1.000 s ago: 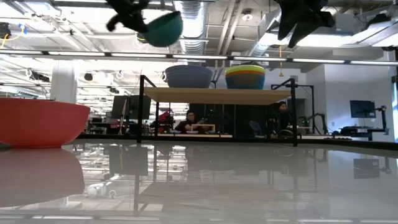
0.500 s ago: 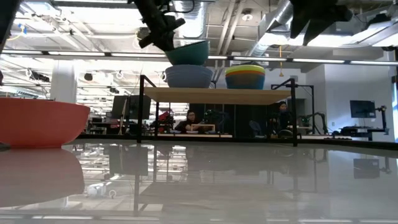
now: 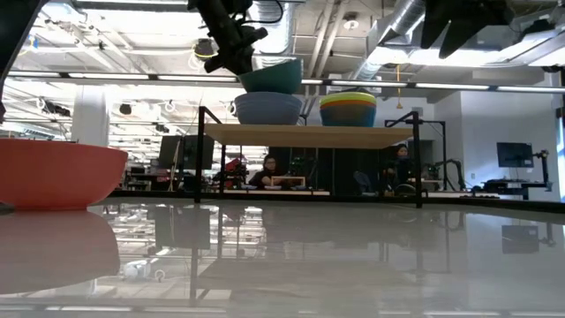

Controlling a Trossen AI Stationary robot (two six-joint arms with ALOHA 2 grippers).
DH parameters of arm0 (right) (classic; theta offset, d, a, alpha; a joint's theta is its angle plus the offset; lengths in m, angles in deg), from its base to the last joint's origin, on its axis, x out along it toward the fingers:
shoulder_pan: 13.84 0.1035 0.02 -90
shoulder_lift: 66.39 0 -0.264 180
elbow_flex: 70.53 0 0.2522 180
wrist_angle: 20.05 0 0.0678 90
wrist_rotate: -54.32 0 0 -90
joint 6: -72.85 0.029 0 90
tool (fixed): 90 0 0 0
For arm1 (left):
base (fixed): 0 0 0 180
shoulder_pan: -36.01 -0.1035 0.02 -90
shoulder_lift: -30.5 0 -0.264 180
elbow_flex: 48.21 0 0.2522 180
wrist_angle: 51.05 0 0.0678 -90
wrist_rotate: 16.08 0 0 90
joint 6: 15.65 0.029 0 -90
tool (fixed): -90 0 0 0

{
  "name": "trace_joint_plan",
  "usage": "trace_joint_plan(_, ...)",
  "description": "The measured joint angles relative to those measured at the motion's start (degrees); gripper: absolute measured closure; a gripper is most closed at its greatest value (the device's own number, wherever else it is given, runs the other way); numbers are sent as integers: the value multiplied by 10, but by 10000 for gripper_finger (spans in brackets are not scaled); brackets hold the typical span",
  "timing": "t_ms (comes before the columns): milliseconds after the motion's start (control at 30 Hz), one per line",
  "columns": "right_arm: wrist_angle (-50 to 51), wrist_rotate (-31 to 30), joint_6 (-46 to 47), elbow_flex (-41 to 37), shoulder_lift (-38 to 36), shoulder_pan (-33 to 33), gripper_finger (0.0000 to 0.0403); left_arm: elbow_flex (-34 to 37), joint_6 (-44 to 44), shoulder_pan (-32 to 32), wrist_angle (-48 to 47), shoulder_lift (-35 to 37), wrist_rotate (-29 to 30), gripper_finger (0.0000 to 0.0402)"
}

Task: Place and stack bowls onto a shelf
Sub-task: Stack the green bowl on top of the blue bowl on the shelf

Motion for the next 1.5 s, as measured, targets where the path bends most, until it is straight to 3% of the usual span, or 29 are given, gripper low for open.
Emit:
trace_joint_plan(333,-6,-5,2,0,0,-5,179,0,-6,1,-17,0,-23,402)
trace_joint_plan(733,-17,-6,2,0,0,-5,179,0,21,-2,-43,0,-10,398)
trace_joint_plan(867,-28,-6,-3,0,0,-13,179,1,27,-6,-41,-10,-7,372)
trace_joint_plan(1200,-34,-10,-8,0,0,-11,179,-4,39,-4,-35,-36,-11,263)
trace_joint_plan(1500,-53,-10,-5,0,4,-15,179,-66,53,-4,22,-27,30,252)
